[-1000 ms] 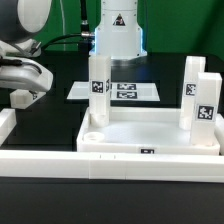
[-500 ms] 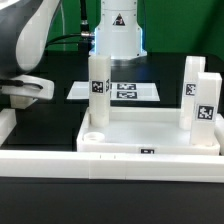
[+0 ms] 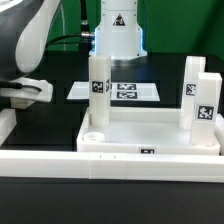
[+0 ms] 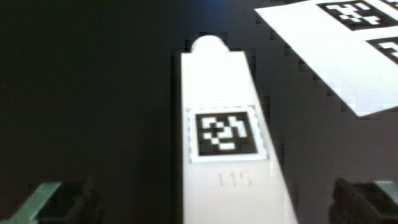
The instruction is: Assemble desk
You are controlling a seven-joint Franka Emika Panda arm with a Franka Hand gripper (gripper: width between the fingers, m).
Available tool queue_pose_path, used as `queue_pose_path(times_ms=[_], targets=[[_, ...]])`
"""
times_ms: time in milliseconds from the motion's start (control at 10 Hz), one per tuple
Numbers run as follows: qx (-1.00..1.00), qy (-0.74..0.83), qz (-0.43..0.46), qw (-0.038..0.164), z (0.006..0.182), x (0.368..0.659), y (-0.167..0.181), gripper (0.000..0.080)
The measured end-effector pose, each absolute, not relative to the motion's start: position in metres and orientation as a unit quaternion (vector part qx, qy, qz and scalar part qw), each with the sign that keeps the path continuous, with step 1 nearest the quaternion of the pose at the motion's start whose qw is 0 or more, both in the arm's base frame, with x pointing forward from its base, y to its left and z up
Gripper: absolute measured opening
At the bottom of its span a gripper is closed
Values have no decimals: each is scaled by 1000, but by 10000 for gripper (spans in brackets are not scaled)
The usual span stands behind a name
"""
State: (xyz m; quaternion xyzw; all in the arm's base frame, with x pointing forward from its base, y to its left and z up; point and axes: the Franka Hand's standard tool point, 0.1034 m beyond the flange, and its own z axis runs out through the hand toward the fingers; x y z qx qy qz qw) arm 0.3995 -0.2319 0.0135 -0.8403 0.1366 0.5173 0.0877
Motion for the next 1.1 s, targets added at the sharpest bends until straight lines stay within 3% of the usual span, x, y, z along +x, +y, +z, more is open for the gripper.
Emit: queue_pose_path(times_ms=[300,500,800,1000,1100], targets=[[-843,138,514,84,10,400,-231,622],[-843,138,514,84,10,400,-231,285],[-844,138,511,85,14,402,-232,288],[-852,138,500,80,35,413,-224,288],[-850,158,499,67,51,418,-216,288]])
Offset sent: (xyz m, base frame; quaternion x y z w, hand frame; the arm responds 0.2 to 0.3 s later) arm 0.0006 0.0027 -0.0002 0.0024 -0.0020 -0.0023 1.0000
